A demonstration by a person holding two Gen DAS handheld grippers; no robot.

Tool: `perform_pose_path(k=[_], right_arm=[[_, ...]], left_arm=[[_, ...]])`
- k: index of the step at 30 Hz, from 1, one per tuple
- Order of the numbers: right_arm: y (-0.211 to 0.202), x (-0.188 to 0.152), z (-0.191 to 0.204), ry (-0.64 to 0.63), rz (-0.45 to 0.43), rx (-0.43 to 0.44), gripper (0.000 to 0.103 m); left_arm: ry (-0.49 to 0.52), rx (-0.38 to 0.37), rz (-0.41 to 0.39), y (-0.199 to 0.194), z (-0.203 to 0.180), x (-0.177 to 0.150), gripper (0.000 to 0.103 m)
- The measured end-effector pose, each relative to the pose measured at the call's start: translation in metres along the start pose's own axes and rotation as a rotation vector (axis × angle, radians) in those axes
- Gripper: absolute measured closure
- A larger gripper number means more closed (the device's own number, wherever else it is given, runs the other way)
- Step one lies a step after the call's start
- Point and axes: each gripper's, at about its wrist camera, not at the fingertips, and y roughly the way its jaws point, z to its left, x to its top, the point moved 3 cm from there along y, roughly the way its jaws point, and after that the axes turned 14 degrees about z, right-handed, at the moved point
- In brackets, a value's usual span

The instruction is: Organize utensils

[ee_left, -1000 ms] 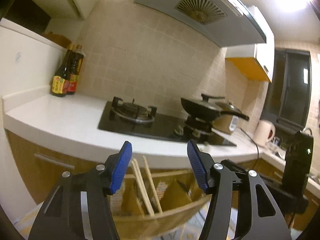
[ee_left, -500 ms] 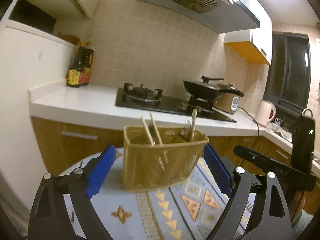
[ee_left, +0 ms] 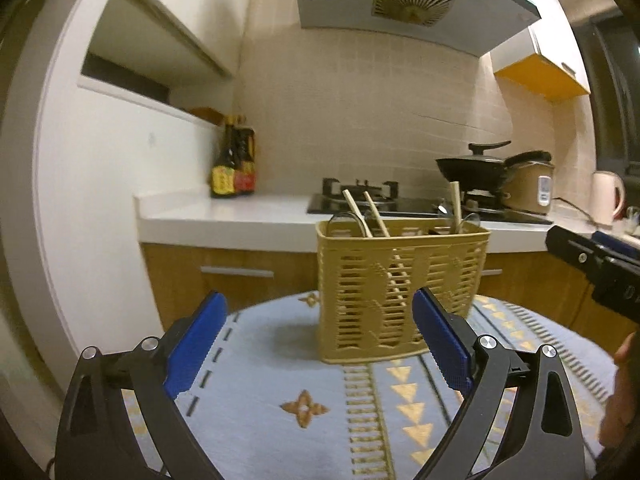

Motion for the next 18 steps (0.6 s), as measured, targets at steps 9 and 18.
perform_pose_path(k=[9, 18], right_arm=[[0.006, -0.021, 0.005, -0.028, -0.062, -0.088, 0.008], [0.011, -0.025, 0.007, -0.063, -0.053, -0.077, 0.008]], left_arm=[[-0.028, 0.018, -0.024, -0.003, 0.007, -0.003, 0.011], [-0.032, 0.027, 0.012, 0.002, 0.007, -0.005, 0.009]])
